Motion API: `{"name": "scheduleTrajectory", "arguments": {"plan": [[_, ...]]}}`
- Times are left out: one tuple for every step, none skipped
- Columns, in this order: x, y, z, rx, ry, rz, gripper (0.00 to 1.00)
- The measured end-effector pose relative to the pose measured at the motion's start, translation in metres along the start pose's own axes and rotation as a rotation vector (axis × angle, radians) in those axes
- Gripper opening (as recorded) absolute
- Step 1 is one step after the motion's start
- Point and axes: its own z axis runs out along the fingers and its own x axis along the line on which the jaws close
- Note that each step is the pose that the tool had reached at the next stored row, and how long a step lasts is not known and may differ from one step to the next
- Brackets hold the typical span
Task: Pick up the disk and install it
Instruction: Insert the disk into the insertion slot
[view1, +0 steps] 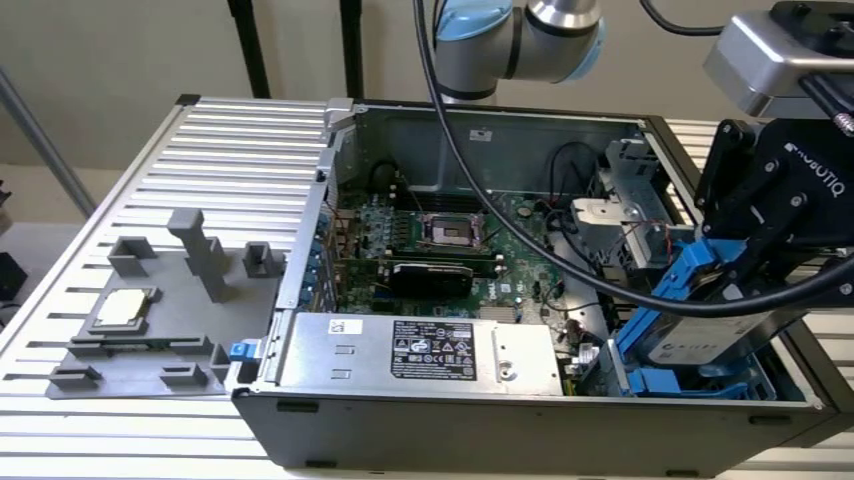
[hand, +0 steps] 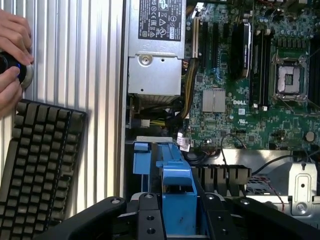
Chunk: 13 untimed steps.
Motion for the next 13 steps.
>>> {"name": "scheduleTrajectory", "arguments": {"plan": [[0.0001,0.0,0.0012,0.0,0.0,0.0,0.33],[0.0001,0.0,0.002,0.0,-0.0001,0.0,0.33],[0.0002,0.0,0.0023,0.0,-0.0001,0.0,0.33],[0.0002,0.0,0.0024,0.0,0.0001,0.0,0.33],[0.0002,0.0,0.0028,0.0,0.0,0.0,0.33],[0.0002,0.0,0.0033,0.0,-0.0002,0.0,0.33],[0.0003,-0.0001,0.0037,0.0,-0.0001,0.0,0.33],[0.0003,-0.0002,0.004,-0.0001,-0.0001,0.0,0.33],[0.0003,-0.0003,0.0043,-0.0001,0.0,0.0,0.33],[0.0003,-0.0003,0.0044,0.0,0.0001,0.0,0.33],[0.0004,-0.0003,0.0047,0.0,0.0,0.0,0.33],[0.0004,-0.0004,0.0049,0.0,-0.0001,0.0,0.33],[0.0004,-0.0004,0.0051,0.0,0.0,0.0,0.33]]}}
